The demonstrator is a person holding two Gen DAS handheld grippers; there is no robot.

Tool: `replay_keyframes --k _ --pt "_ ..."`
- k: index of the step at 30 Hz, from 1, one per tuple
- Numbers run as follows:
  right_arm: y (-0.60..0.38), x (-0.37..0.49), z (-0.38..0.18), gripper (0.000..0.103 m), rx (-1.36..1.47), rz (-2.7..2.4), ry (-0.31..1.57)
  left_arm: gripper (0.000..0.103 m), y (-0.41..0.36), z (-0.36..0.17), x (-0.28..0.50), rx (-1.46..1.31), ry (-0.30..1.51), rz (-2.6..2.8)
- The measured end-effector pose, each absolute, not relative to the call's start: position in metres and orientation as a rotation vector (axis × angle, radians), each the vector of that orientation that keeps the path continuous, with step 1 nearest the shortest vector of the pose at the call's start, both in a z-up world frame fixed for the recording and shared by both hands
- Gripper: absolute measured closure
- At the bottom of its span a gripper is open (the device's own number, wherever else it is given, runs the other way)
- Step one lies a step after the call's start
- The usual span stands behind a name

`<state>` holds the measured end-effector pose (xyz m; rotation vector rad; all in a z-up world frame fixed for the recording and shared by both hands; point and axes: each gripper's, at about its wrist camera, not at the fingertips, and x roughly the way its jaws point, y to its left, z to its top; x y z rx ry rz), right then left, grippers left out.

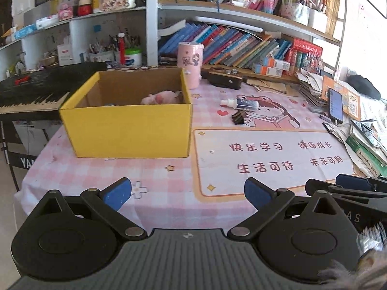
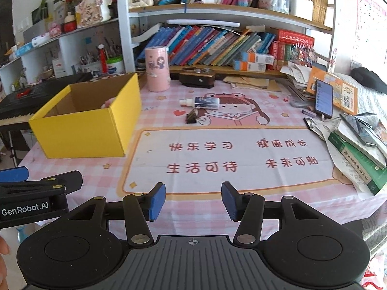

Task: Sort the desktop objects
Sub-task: 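Lift both tools out of the box and move toward the remaining items, then grasp the black binder clip with the left tool while the right tool grasps the spray bottle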

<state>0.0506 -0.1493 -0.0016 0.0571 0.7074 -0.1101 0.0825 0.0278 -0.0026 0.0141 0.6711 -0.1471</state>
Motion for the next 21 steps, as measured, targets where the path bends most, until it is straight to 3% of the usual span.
replay_keyframes --k 21 --pt "-0.288 0.11 -0.029 0.051 0.137 -0.214 0.826 0.002 -0.116 -0.037 0.166 0.069 0.804 -0.267"
